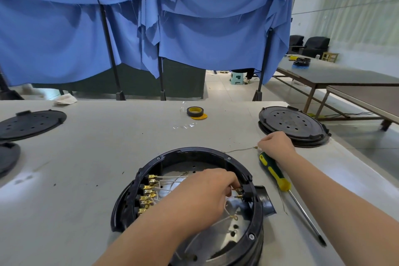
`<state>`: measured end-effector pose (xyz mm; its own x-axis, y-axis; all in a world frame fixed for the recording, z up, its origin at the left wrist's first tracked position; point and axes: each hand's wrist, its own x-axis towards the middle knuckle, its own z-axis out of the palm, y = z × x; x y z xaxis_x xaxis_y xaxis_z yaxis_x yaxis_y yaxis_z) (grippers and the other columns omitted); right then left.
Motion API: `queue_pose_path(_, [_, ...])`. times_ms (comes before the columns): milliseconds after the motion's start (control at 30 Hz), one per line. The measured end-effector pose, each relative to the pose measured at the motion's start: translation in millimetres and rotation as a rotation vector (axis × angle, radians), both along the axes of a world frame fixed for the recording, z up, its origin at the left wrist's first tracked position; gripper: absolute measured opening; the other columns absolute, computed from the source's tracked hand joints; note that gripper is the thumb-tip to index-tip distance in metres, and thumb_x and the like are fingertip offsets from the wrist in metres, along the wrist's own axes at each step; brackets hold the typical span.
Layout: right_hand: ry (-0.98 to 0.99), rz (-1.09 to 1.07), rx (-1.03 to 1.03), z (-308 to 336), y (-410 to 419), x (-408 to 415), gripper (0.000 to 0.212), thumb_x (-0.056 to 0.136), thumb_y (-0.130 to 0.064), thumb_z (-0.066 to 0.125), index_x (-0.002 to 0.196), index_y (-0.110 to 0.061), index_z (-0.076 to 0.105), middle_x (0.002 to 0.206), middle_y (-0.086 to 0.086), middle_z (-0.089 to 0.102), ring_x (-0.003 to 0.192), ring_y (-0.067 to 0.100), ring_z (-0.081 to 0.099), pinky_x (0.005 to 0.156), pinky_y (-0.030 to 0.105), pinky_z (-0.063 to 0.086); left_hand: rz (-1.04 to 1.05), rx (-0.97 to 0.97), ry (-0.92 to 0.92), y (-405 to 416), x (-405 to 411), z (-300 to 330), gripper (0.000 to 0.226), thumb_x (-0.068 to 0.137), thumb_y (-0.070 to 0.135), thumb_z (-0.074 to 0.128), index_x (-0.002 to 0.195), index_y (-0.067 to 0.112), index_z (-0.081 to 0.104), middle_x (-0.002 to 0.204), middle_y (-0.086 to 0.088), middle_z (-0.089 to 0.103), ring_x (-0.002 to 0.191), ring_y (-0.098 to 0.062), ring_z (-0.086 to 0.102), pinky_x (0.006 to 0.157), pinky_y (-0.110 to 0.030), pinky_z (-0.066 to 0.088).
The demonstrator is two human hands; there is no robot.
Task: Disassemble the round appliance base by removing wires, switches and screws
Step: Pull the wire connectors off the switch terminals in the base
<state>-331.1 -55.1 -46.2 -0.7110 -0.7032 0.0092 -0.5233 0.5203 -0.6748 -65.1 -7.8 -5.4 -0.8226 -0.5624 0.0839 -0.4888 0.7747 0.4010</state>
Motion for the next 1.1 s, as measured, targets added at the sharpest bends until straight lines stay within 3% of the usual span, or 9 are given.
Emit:
queue_pose_path(133, [0.239, 0.084, -0.133, 11, 27, 29, 0.018, 0.084, -0.019, 0.053, 0.088, -0.021, 0.07, 0.085, -0.004, 0.069, 0.077, 0.017, 0.062, 0.064, 0.028, 0.045, -0.004, -0.012, 0.027, 0, 1, -3, 0.028, 0.099, 0.018, 0.043, 0.121, 0.029, 0.055, 0.116, 0.011, 0.059, 0.108, -0.007, 0.051, 0.093, -0.029, 0.044])
queue_pose_path(267, [0.078, 0.217, -0.319, 25, 63, 74, 0.014, 0.083, -0.023, 0.057, 0.08, -0.03, 0.069, 0.072, -0.013, 0.066, 0.06, -0.001, 0.057, 0.054, 0.018, 0.038, -0.006, -0.016, 0.042, -1, 1, -3, 0.026, 0.098, 0.02, 0.043, 0.117, 0.028, 0.057, 0.113, 0.011, 0.06, 0.105, -0.007, 0.053, 0.092, -0.03, 0.045])
queue_pose_path(367, [-0.078, 0.264, -0.37, 25, 84, 99, 0.014, 0.082, -0.022, 0.059, 0.084, -0.031, 0.07, 0.075, -0.013, 0.069, 0.065, -0.003, 0.061, 0.058, 0.015, 0.041, -0.01, -0.03, 0.058, -2, 1, -4, 0.021, 0.094, 0.018, 0.045, 0.107, 0.027, 0.06, 0.103, 0.008, 0.062, 0.096, -0.01, 0.055, 0.085, -0.032, 0.047])
queue_pose_path(433, [-0.171, 0.278, -0.354, 19, 92, 111, 0.018, 0.082, -0.021, 0.06, 0.094, -0.032, 0.069, 0.084, -0.011, 0.069, 0.075, 0.0, 0.064, 0.064, 0.018, 0.048, -0.006, -0.023, 0.073, -3, 0, -5, 0.016, 0.092, 0.018, 0.048, 0.099, 0.025, 0.061, 0.097, 0.007, 0.064, 0.09, -0.011, 0.057, 0.081, -0.034, 0.048])
queue_pose_path(500, [-0.216, 0.292, -0.337, 12, 96, 120, 0.026, 0.082, -0.019, 0.059, 0.104, -0.03, 0.067, 0.094, -0.011, 0.07, 0.086, 0.006, 0.066, 0.078, 0.029, 0.054, 0.001, -0.002, 0.086, -5, -2, -6, 0.013, 0.092, 0.02, 0.05, 0.094, 0.025, 0.061, 0.093, 0.006, 0.065, 0.087, -0.013, 0.058, 0.079, -0.038, 0.049])
queue_pose_path(600, [-0.22, 0.304, -0.345, 6, 99, 124, 0.034, 0.083, -0.016, 0.055, 0.113, -0.029, 0.065, 0.105, -0.01, 0.069, 0.098, 0.009, 0.065, 0.091, 0.04, 0.052, -0.002, -0.005, 0.097, -7, -5, -6, 0.013, 0.09, 0.019, 0.053, 0.093, 0.024, 0.065, 0.092, 0.007, 0.067, 0.085, -0.012, 0.059, 0.078, -0.039, 0.05])
queue_pose_path(900, [-0.327, 0.332, -0.454, 6, 101, 124, 0.038, 0.086, -0.004, 0.055, 0.093, -0.04, 0.064, 0.096, -0.012, 0.071, 0.092, 0.007, 0.067, 0.088, 0.038, 0.054, 0.008, -0.03, 0.122, -8, -8, -8, 0.013, 0.088, 0.021, 0.057, 0.092, 0.027, 0.068, 0.087, 0.009, 0.068, 0.08, -0.01, 0.061, 0.075, -0.038, 0.052])
queue_pose_path(1100, [-0.342, 0.337, -0.469, 6, 102, 124, 0.038, 0.086, -0.004, 0.055, 0.091, -0.041, 0.063, 0.094, -0.014, 0.071, 0.09, 0.005, 0.067, 0.086, 0.034, 0.055, 0.007, -0.037, 0.137, -8, -9, -6, 0.013, 0.087, 0.022, 0.059, 0.092, 0.027, 0.07, 0.089, 0.009, 0.069, 0.08, -0.009, 0.061, 0.076, -0.035, 0.051])
